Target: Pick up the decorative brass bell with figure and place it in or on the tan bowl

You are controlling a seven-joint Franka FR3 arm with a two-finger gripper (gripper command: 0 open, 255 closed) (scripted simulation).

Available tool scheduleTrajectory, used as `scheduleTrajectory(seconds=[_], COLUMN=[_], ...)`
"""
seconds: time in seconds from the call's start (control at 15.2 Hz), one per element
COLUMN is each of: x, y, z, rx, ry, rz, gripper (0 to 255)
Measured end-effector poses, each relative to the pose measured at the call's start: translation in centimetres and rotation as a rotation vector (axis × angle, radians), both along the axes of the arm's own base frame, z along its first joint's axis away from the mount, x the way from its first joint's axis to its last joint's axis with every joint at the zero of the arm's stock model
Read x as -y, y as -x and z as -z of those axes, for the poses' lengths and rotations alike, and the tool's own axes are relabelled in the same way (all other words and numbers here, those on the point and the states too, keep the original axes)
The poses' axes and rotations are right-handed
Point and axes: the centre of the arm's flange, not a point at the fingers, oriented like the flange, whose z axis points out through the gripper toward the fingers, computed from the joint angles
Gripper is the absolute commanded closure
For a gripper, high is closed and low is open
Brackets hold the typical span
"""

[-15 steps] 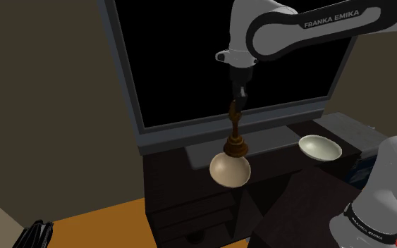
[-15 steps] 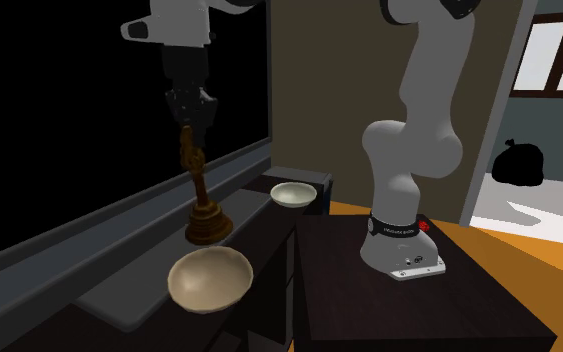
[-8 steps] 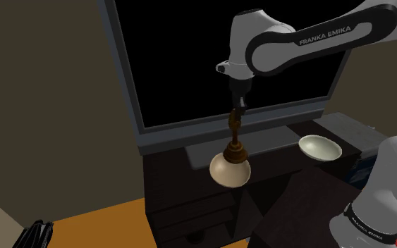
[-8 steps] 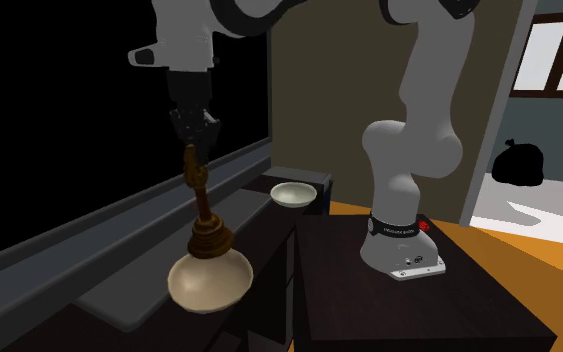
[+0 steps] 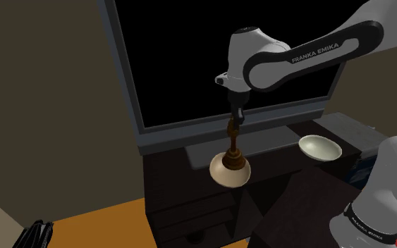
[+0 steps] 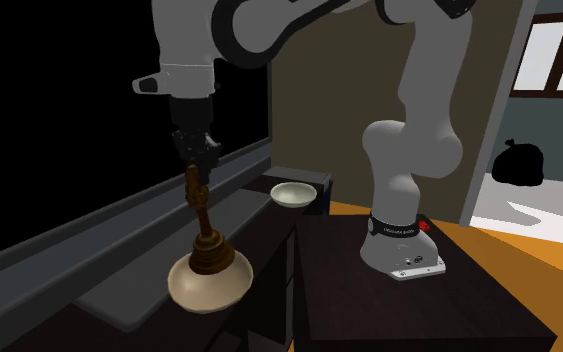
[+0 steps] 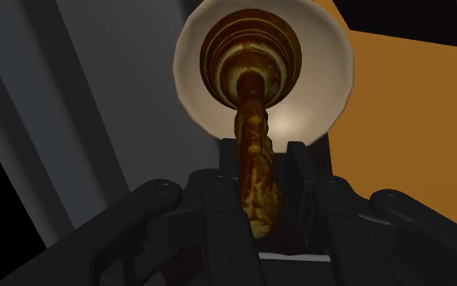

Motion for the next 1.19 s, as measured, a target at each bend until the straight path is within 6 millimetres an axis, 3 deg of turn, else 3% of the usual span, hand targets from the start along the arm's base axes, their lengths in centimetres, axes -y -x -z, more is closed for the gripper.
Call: scheduleTrajectory(seconds=[0.33,0.73,0.79,1.19], x=[-0.1,0.0,0.0,0.0], y=[0.1,0.1,0.1,0.1], z=[2.4,2.8,2.8,2.8], rx=[0.000,0.001,0.001,0.001], ry=[0.000,0.000,0.000,0.000], rz=[0.000,0.000,0.000,0.000], gripper=[255,255,0,0])
